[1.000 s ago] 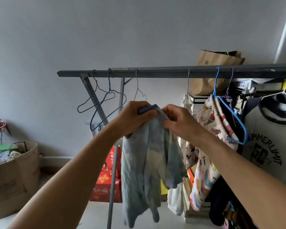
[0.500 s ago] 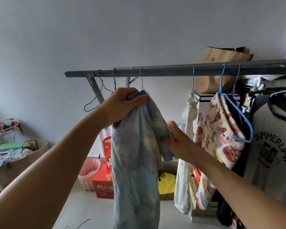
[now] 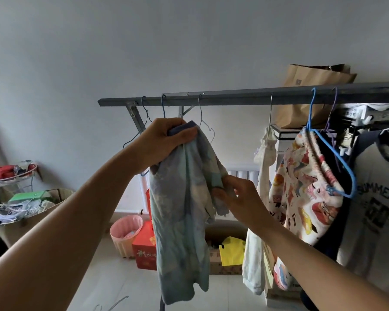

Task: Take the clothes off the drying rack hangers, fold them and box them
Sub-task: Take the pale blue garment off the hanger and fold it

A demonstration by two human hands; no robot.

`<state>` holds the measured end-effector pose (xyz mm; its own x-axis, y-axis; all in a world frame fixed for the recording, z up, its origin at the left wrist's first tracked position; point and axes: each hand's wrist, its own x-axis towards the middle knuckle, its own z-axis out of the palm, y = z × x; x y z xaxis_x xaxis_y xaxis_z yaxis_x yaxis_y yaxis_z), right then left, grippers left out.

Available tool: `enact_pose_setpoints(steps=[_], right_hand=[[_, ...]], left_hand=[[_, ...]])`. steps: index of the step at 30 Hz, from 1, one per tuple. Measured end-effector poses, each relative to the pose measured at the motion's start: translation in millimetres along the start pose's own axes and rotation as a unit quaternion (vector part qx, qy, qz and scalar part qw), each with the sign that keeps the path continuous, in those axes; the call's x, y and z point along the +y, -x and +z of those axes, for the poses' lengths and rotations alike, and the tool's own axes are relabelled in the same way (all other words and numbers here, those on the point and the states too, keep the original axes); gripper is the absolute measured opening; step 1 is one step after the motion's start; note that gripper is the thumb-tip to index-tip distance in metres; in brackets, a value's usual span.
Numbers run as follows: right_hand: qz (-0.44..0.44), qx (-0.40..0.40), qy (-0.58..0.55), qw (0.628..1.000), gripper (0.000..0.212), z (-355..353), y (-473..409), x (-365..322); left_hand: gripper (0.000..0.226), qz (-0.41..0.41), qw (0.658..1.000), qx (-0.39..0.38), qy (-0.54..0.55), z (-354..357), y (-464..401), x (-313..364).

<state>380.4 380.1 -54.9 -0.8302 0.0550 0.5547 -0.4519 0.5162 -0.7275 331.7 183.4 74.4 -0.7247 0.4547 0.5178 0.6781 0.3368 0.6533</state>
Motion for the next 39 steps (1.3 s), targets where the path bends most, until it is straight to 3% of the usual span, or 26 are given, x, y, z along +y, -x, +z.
enact_pose_setpoints(steps=[3, 6, 9, 12, 17, 22, 27, 29, 32, 35, 39], right_hand=[[0.052, -0.019, -0.050, 0.997, 0.017, -19, -3, -2], [0.052, 0.007, -0.127, 0.991, 0.013, -49, -9, -12], [0.036, -0.010, -0.136, 0.990, 0.017, -65, -18, -24], [0.037, 0.033, -0.201, 0.978, 0.023, -75, -28, -30], [0.058, 0.090, -0.180, 0.978, 0.012, -80, -35, -30], [0.053, 0.084, -0.119, 0.988, 0.009, -74, -46, -24], [0.051, 0.070, -0.006, 0.996, 0.009, -42, -57, -17], [0.042, 0.106, 0.062, 0.992, 0.014, -30, -50, -19], [0.014, 0.162, -0.030, 0.986, 0.021, -22, -25, -34], [0.044, 0.106, -0.129, 0.985, 0.031, -11, 7, -51], [0.049, 0.003, -0.064, 0.997, 0.029, 3, 21, -44]], left_hand=[[0.025, 0.004, 1.000, 0.007, -0.027, -14, 5, -6], [0.046, 0.000, 1.000, 0.018, -0.022, -31, 11, -12], [0.050, -0.015, 1.000, 0.018, -0.010, -35, 16, -15], [0.058, -0.016, 1.000, 0.008, 0.025, -34, 19, -15], [0.040, -0.038, 0.993, -0.028, 0.112, -33, 23, -4], [0.022, -0.067, 0.975, -0.111, 0.183, -27, 18, 10], [0.024, -0.103, 0.964, -0.132, 0.206, -13, 9, 22], [0.026, -0.131, 0.961, -0.121, 0.210, -8, 6, 23], [0.028, -0.165, 0.957, -0.102, 0.215, -3, 5, 22], [0.029, -0.188, 0.957, -0.081, 0.206, -2, 6, 18], [0.032, -0.205, 0.951, -0.075, 0.218, -1, 8, 15]])
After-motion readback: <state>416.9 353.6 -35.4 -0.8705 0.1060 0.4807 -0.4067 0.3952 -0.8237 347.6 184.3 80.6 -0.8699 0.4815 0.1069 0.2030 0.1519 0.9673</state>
